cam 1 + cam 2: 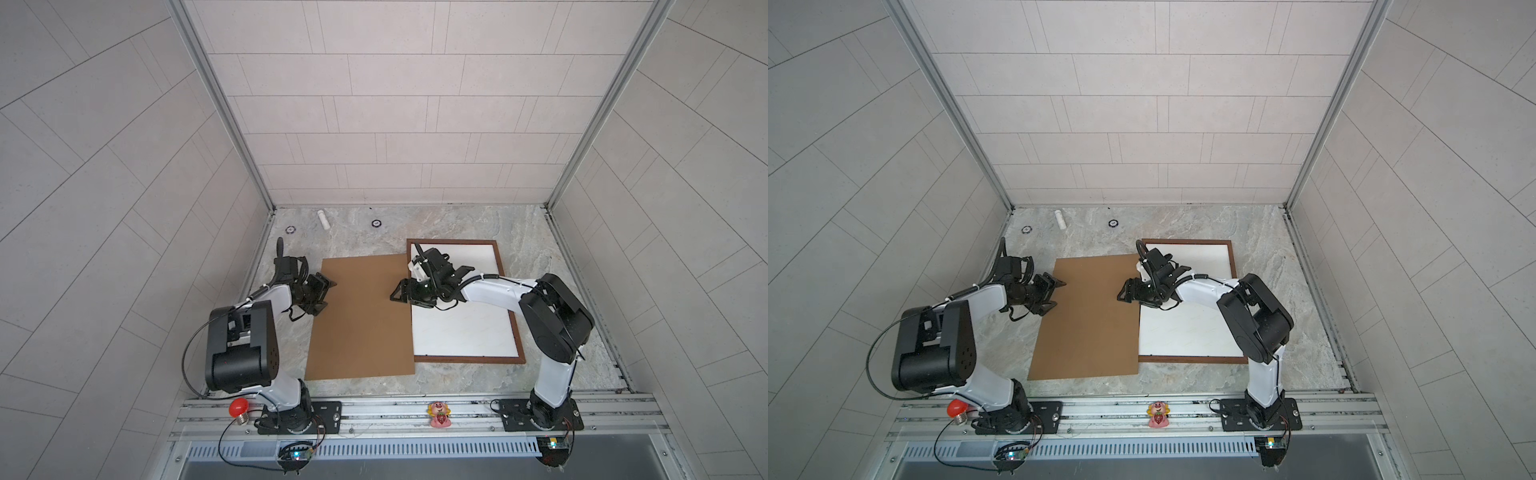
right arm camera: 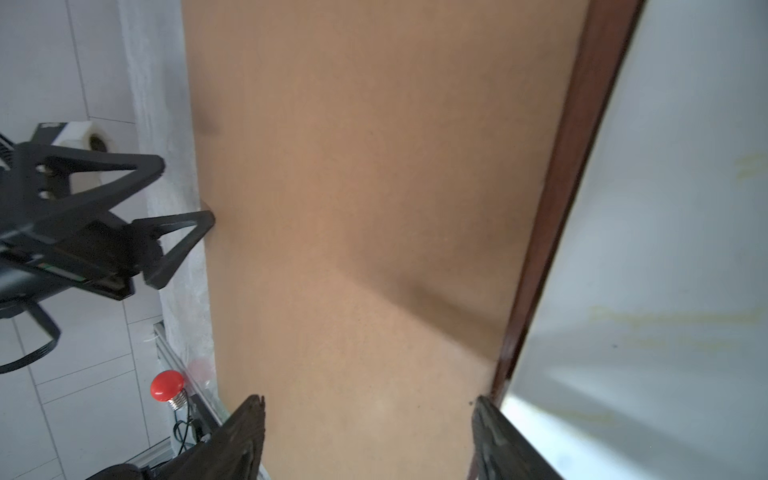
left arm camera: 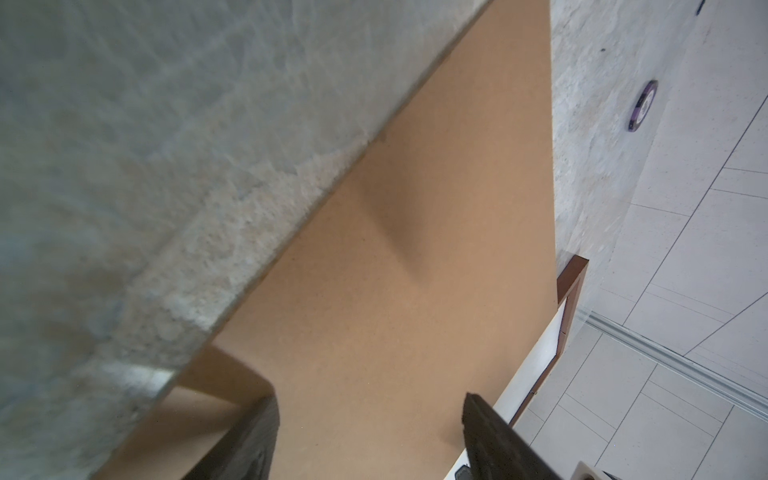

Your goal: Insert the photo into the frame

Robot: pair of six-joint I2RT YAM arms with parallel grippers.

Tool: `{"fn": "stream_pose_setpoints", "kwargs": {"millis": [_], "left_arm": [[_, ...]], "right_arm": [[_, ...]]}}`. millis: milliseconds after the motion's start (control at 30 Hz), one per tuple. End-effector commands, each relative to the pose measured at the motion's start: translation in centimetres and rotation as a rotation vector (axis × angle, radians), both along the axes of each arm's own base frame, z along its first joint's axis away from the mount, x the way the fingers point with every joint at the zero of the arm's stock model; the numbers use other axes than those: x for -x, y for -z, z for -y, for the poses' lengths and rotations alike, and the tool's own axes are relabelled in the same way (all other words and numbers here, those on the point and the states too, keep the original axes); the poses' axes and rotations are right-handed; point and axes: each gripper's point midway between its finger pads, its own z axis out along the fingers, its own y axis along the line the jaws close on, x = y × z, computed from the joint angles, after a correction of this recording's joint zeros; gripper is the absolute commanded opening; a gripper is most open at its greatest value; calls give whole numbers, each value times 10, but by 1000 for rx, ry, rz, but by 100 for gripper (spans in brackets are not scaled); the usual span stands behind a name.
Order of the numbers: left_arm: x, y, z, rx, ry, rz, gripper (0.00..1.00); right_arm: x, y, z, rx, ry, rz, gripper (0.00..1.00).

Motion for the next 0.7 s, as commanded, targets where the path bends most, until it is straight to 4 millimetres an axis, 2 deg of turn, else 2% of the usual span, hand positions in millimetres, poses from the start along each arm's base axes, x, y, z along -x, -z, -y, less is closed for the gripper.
{"fn": "stream_pose_setpoints", "kwargs": {"millis": [0, 100, 200, 333, 500, 567, 667], "left_arm": [[15, 15, 7, 24, 26, -57, 76], [16, 16, 7, 23, 28, -56, 75], [10, 5, 1, 12, 24, -28, 76], [-2, -28, -10, -31, 39, 38, 77], [-4, -65, -34, -213, 74, 84, 79], [-2, -70, -47, -294, 73, 74, 79], [1, -67, -56, -361, 87, 56, 79]], "right_arm": [[-2, -52, -12, -111, -18, 69, 74], [-3, -61, -13, -131, -11, 80, 74], [-4, -55, -7, -97, -1, 83, 75], [1, -41, 5, -15, -13, 90, 76], [8, -27, 16, 32, -17, 87, 78], [10, -22, 17, 37, -18, 81, 79], [12, -15, 19, 43, -21, 75, 80]]}}
